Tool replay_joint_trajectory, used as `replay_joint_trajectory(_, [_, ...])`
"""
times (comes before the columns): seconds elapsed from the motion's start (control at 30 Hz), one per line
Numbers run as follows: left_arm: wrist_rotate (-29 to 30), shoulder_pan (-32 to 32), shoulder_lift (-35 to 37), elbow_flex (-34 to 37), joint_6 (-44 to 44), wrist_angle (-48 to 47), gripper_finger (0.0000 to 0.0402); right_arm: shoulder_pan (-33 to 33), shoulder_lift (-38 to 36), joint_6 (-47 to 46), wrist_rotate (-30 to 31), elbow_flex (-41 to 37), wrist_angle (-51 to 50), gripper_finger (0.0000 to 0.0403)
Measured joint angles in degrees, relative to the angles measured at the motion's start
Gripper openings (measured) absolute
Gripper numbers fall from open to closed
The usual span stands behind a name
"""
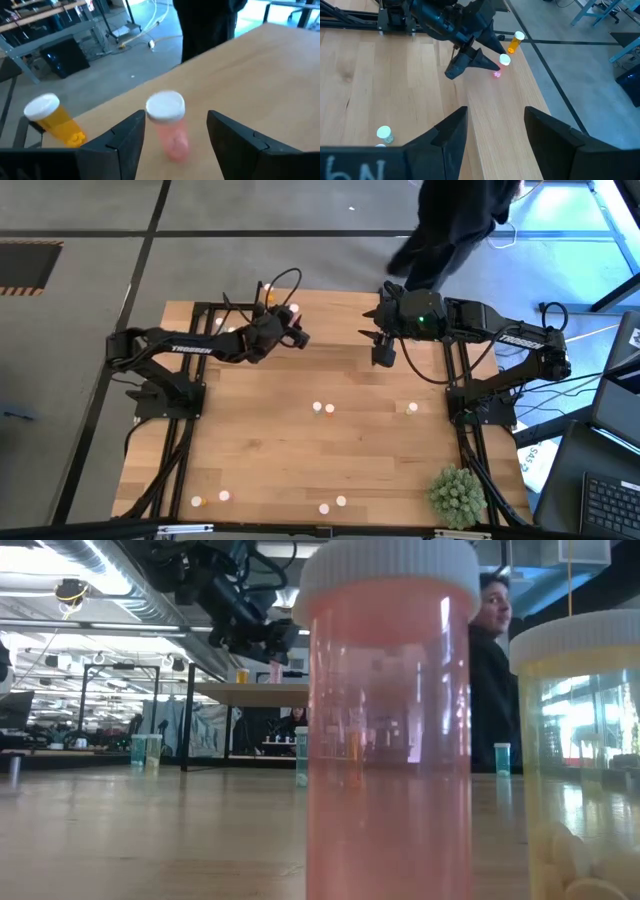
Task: Pick and place medicine bottles onto shelf by color
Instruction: Put the top right pink pill bottle on the shelf
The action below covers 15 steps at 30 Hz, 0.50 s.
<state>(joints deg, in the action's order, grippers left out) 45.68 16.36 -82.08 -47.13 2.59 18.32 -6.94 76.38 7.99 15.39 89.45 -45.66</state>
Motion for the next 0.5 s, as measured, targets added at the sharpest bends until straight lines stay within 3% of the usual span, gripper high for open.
replay_joint_trajectory(0.5, [1.8,-3.8,0.8,0.0,1.8,-3.2,0.0208,0.0,0.0,0.0,0.0,0.0,0.0,0.0198])
